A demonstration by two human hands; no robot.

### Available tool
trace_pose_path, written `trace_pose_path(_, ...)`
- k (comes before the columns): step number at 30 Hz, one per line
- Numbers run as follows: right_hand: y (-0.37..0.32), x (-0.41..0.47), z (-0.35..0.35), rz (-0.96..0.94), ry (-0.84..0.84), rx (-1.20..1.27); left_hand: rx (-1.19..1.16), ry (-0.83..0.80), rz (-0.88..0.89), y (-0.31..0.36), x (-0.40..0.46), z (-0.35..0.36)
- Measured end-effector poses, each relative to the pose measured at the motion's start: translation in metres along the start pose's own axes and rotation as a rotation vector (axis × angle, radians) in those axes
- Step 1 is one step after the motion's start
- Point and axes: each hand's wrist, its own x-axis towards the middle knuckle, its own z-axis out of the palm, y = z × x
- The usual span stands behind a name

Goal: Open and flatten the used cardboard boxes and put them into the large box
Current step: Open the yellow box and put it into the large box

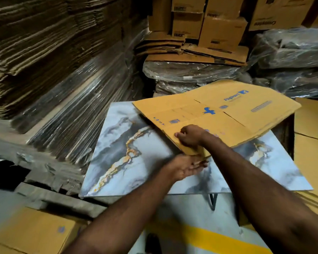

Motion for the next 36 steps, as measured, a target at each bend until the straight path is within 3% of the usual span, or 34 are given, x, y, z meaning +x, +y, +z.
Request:
trace_pose_path(3, 0.015, -0.018, -0.001, 0.002, 0.021, -0.003, 0.088, 0.009, 0.150, -0.020, -0.005, 0.048)
trace_pose_path(9, 0.042, -0.054, -0.025, 0.091, 0.046, -0.131, 0.342, 0.107, 0.279, -0.063, 0.011, 0.091)
trace_pose_path(13, 0.041, -0.070, -0.033, 0.077, 0.083, -0.275, 0.518, -0.009, 0.371, -0.079, 0.025, 0.105)
trace_pose_path(18, 0.061, -0.086, -0.040, 0.025, 0.192, -0.359, 0.754, -0.221, 0.304, -0.064, 0.028, 0.079)
trace_pose_path(20, 0.075, -0.091, -0.046, 0.021, 0.246, -0.349, 0.779, -0.130, 0.178, -0.049, 0.032, 0.047)
trace_pose_path(23, 0.101, -0.097, -0.053, -0.007, 0.317, -0.346, 0.364, 0.154, 0.106, -0.013, 0.033, 0.008)
trace_pose_path(26, 0.129, -0.104, -0.057, -0.004, 0.327, -0.351, 0.082, 0.265, 0.185, 0.035, 0.042, -0.008)
trace_pose_path(33, 0.187, -0.118, -0.054, -0.019, 0.329, -0.333, -0.255, 0.209, 0.239, 0.116, 0.088, 0.002)
trace_pose_path(36, 0.207, -0.130, -0.047, 0.037, 0.383, -0.253, -0.245, 0.208, 0.213, 0.122, 0.116, 0.003)
